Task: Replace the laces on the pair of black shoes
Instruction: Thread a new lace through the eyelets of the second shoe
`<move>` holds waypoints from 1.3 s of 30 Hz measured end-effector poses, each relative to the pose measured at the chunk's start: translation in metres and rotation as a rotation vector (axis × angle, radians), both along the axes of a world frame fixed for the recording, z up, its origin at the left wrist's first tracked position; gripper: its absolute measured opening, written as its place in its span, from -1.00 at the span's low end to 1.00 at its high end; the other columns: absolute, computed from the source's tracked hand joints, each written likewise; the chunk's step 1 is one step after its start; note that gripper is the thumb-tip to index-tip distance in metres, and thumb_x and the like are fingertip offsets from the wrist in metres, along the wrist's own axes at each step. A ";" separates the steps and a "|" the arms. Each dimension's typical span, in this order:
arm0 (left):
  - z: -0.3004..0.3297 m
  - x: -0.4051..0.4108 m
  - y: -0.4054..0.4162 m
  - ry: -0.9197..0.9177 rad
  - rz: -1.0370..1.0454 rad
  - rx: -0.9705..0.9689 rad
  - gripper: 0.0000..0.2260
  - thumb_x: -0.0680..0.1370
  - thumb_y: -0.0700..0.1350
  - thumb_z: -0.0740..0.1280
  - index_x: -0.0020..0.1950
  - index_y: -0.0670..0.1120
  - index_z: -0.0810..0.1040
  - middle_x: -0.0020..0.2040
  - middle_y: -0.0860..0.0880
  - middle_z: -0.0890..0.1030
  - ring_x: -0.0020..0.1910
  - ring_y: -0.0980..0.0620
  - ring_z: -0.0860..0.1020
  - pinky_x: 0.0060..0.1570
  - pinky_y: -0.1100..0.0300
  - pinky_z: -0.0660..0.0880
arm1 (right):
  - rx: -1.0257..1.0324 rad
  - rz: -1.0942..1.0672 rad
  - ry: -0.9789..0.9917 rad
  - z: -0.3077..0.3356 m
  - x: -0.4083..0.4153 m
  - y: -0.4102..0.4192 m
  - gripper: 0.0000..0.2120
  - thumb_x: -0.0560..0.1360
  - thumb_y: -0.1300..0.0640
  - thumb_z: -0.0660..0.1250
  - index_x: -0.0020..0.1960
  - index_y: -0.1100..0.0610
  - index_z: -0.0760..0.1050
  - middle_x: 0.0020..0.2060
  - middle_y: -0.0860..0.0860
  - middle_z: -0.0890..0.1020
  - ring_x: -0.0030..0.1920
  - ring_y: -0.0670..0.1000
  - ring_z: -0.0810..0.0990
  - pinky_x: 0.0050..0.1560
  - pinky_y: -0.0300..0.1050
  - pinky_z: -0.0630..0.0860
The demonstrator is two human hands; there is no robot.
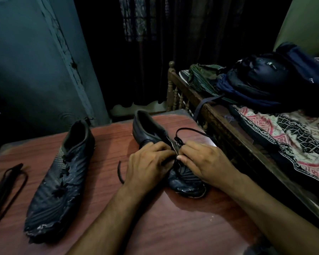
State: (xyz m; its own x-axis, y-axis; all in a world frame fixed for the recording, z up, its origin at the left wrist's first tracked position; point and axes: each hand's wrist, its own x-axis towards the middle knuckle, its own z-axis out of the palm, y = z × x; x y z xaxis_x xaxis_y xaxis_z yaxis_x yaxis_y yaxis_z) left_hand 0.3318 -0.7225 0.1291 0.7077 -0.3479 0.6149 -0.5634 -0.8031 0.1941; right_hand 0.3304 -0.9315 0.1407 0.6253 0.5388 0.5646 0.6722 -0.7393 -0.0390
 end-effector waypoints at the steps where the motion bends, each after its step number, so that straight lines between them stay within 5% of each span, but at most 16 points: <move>1: 0.000 0.001 0.000 0.020 -0.003 0.010 -0.78 0.52 0.16 0.29 0.02 0.16 0.69 0.00 0.21 0.64 -0.15 0.08 0.55 -0.45 0.17 0.47 | 0.002 0.002 0.000 -0.001 0.000 0.000 -0.73 0.70 -0.04 0.14 -0.03 0.09 0.48 -0.17 -0.04 0.48 -0.23 0.01 0.50 -0.28 -0.03 0.53; 10: 0.009 -0.001 -0.001 0.156 -0.028 0.059 -0.78 0.58 0.16 0.20 0.11 0.16 0.57 0.05 0.19 0.55 -0.08 0.10 0.44 -0.33 0.09 0.51 | 0.041 -0.016 0.055 0.000 -0.001 0.000 -0.72 0.69 -0.04 0.15 -0.02 0.10 0.52 -0.15 -0.03 0.53 -0.19 0.02 0.55 -0.24 0.00 0.54; 15: 0.013 0.003 -0.004 0.359 -0.016 -0.031 -0.86 0.61 0.10 0.27 0.08 0.13 0.58 -0.02 0.18 0.43 -0.02 0.10 0.36 -0.16 0.13 0.31 | 0.040 0.006 0.105 0.004 -0.003 -0.001 -0.75 0.65 -0.05 0.18 -0.04 0.09 0.51 -0.17 -0.07 0.52 -0.18 -0.02 0.53 -0.20 -0.13 0.46; 20: 0.014 0.005 -0.006 0.451 -0.006 -0.099 -0.84 0.60 0.07 0.24 -0.06 0.06 0.55 -0.07 0.10 0.48 -0.05 0.07 0.37 -0.08 0.00 0.44 | 0.069 0.091 0.219 0.008 -0.007 -0.009 -0.81 0.62 -0.01 0.26 0.09 0.07 0.56 -0.06 -0.09 0.56 -0.06 -0.06 0.58 -0.05 -0.08 0.56; 30: 0.007 0.006 0.003 0.426 -0.082 -0.189 -0.92 0.59 0.08 0.35 -0.09 0.15 0.56 -0.16 0.15 0.47 -0.11 0.17 0.35 -0.12 0.16 0.29 | -0.049 0.114 0.180 0.017 0.005 -0.006 -0.80 0.66 -0.01 0.19 0.14 0.05 0.52 0.01 -0.08 0.53 -0.02 -0.03 0.59 -0.15 0.04 0.61; 39: -0.001 0.011 0.009 0.391 -0.154 -0.277 -0.87 0.47 0.02 0.46 -0.08 0.22 0.56 -0.08 0.21 0.62 -0.09 0.18 0.48 -0.06 0.23 0.38 | 0.047 0.074 0.058 0.013 -0.003 0.006 -0.83 0.63 0.05 0.27 0.07 0.10 0.59 -0.07 -0.07 0.62 -0.11 -0.07 0.61 -0.17 -0.15 0.55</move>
State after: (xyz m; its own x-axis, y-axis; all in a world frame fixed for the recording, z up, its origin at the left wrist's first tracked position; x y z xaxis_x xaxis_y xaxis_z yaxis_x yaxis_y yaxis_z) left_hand 0.3428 -0.7135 0.1278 0.8566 -0.3278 0.3985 -0.5143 -0.6044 0.6084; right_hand 0.3271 -0.9259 0.1541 0.6172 0.5583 0.5544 0.7206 -0.6840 -0.1133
